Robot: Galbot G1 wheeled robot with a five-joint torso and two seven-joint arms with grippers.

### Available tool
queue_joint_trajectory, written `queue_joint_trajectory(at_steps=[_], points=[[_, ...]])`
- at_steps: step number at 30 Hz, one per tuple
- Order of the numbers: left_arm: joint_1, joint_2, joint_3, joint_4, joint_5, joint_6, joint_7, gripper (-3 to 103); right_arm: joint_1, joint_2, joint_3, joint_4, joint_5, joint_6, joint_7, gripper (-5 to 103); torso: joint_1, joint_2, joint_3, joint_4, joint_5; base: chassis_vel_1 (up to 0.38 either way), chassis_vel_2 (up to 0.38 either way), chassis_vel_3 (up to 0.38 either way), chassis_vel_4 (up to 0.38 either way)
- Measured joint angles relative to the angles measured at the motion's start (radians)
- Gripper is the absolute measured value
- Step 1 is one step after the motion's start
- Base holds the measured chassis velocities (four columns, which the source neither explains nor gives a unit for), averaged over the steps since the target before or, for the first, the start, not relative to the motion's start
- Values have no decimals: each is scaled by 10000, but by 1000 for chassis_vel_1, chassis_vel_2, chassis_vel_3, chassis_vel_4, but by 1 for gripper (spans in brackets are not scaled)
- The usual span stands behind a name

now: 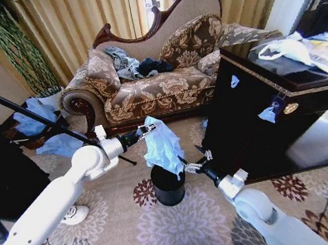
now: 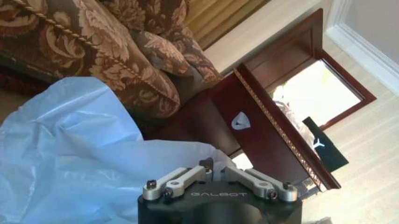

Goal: Place a garbage bag over the trash bin.

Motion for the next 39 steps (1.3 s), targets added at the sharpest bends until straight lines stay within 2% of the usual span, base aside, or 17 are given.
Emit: queue_joint_trajectory(at_steps=[5,12,18,28,37,39], points=[[-64,-16,0,55,-100,-85,-34,0,37,40,-36,-37,-31,-2,28,100,0,0,0,0,-1,0,0,0,0],[-199,-159,-5,262,-125,-151,-56,0,-751,-138,272,316,-109,77,-143,100,-1,0,0,-3,1,0,0,0,0],[-213,-224,-13,324,-163,-171,-70,0,-973,21,236,385,-272,135,-178,100,-1,0,0,-2,-3,0,0,0,0],[-85,-99,-29,128,-243,-243,-48,0,139,1113,-226,-329,-373,-7,183,100,-2,0,0,-1,0,0,0,0,0],[169,1,-33,-102,-266,-262,-52,0,910,1393,-309,-691,-176,-224,662,100,-2,0,0,-1,0,0,0,0,0],[308,92,-38,-216,28,-231,130,0,1244,1478,-337,-913,-145,-283,903,100,-2,0,0,-2,-2,0,0,0,0]])
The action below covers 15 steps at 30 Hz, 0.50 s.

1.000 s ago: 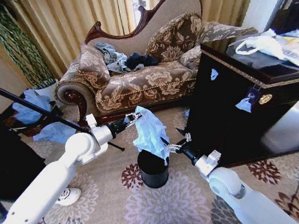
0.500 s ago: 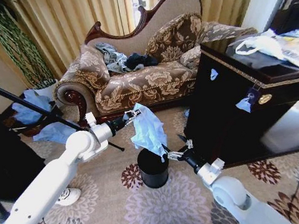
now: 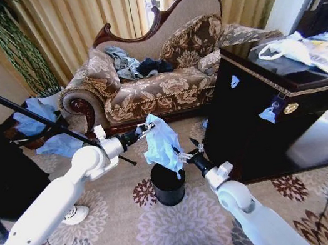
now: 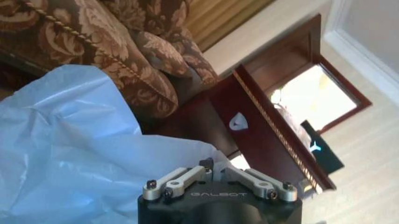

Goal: Place a garbage bag over the trash bin.

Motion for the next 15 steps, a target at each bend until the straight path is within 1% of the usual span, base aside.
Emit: queue_joint_trajectory(at_steps=[2,5,6,8,9,10,15], points=[[55,60,-6,-60,119,18,92,0,118,26,-6,-90,-19,-16,95,100,0,0,0,0,1,0,0,0,0],[467,438,-348,-350,251,65,399,0,607,-52,81,-481,-287,-144,621,100,0,0,0,2,4,0,0,0,0],[467,438,-348,-350,251,65,399,0,607,-52,81,-481,-287,-144,621,100,0,0,0,2,4,0,0,0,0],[842,720,-666,-547,285,80,577,0,832,-343,261,-619,-372,-183,874,100,0,0,0,1,1,0,0,0,0],[842,720,-666,-547,285,80,577,0,832,-343,261,-619,-372,-183,874,100,0,0,0,1,1,0,0,0,0],[1090,845,-824,-652,392,80,681,0,951,-534,381,-619,-361,-191,1002,100,0,0,0,1,4,0,0,0,0],[1485,844,-1006,-735,674,76,790,0,1122,-871,545,-316,-301,-196,1215,100,0,0,0,0,1,0,0,0,0]])
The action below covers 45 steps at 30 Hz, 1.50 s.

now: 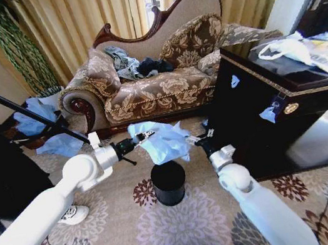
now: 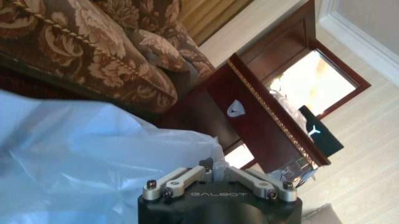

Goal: Place a garbage bag over the trash bin.

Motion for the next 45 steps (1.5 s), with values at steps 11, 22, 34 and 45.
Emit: queue_joint_trajectory(at_steps=[11,22,34,45], points=[[785,-331,121,435,1502,18,457,0,15,-709,401,1467,-836,362,281,100,0,0,0,1,-5,0,0,0,0],[1741,-959,-83,739,1765,-109,336,0,-1381,-1075,-260,1844,-2597,317,-388,100,-1,0,-1,1,-1,0,0,0,0],[3429,-1275,-383,552,1708,-177,143,0,-2627,-669,-310,1987,-3494,278,-438,100,-1,0,-1,3,0,0,0,0,0],[2684,-1372,-441,736,1261,-258,156,0,-3980,-941,2433,1376,-3006,1453,-2130,100,1,0,-1,-1,3,0,0,0,0]])
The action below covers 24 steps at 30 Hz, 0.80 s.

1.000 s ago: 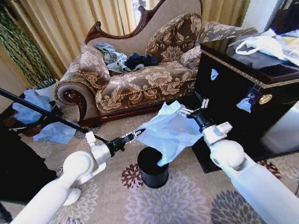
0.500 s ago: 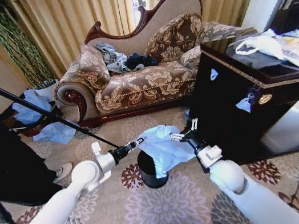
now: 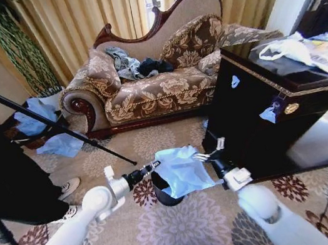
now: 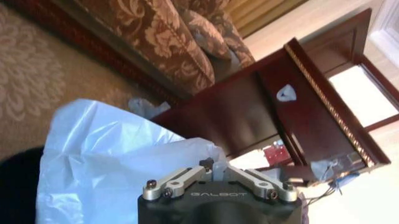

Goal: Place a garbage bag over the trash bin.

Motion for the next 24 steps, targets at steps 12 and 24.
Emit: queue_joint_trajectory(at_steps=[12,24], points=[[-415,-99,148,262,-184,-65,-46,0,-1237,94,2245,-1052,857,1973,-4746,100,0,0,0,1,-1,0,0,0,0],[-1066,-109,450,397,-651,-249,-621,0,-2361,923,2747,-1878,1008,3185,-6224,102,0,0,1,1,-1,0,0,0,0]])
